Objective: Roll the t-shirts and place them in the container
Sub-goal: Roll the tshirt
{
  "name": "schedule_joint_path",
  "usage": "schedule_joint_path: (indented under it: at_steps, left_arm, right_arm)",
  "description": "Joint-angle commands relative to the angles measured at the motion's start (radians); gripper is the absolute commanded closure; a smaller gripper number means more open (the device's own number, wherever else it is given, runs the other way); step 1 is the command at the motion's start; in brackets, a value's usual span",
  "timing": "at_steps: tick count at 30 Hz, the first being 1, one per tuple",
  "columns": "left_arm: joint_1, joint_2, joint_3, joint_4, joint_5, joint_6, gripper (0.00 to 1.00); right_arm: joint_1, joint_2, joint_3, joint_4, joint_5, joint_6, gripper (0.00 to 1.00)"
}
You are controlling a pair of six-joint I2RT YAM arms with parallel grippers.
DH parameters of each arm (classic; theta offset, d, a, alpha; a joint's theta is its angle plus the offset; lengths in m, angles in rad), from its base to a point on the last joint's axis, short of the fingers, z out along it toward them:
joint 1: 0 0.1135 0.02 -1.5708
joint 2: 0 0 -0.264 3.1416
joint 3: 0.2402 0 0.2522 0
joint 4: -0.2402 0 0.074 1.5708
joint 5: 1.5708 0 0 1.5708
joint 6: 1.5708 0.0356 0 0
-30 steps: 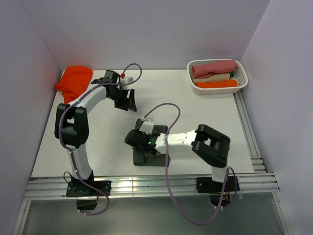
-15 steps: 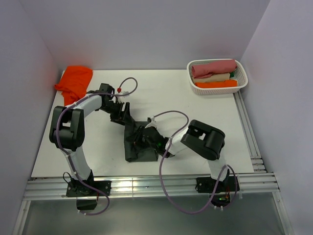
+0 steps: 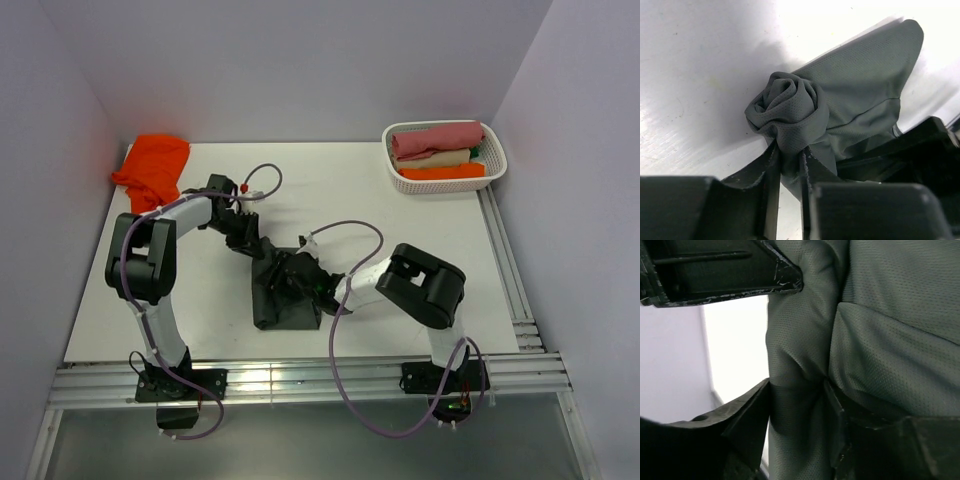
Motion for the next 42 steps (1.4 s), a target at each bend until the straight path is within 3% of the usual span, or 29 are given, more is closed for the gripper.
schedule_joint_path:
  at_steps: [1, 8, 20, 29, 36, 42]
  left_arm:
    - [-0.031, -0.021, 0.016, 0.029, -0.092, -0.018, 0.83]
    - [-0.065, -0.029, 0.019, 0.029, -0.156, -0.033, 0.87]
    - [-0.084, -0.027, 0.023, 0.032, -0.188, -0.039, 0.87]
    - [-0.094, -0.027, 0.032, 0.024, -0.199, -0.034, 0.87]
    - [-0.099, -0.024, 0.032, 0.026, -0.201, -0.036, 0.88]
    - [-0.105, -0.027, 0.032, 0.026, -0.205, -0.038, 0.87]
  right_arm:
    - [0.030, -0.050, 0.073, -0.300, 0.101, -0.066, 0.46]
    - [0.096, -0.096, 0.186, -0.599, 0.188, -0.069, 0.45]
    - [0.191, -0.121, 0.274, -0.834, 0.289, -0.028, 0.41]
    - [0.254, -0.057, 0.628, -1.220, 0.472, -0.097, 0.38]
    - [0.231, 0.031, 0.732, -1.196, 0.503, -0.187, 0.37]
    - [0.194, 0.107, 0.708, -1.075, 0.506, -0.229, 0.37]
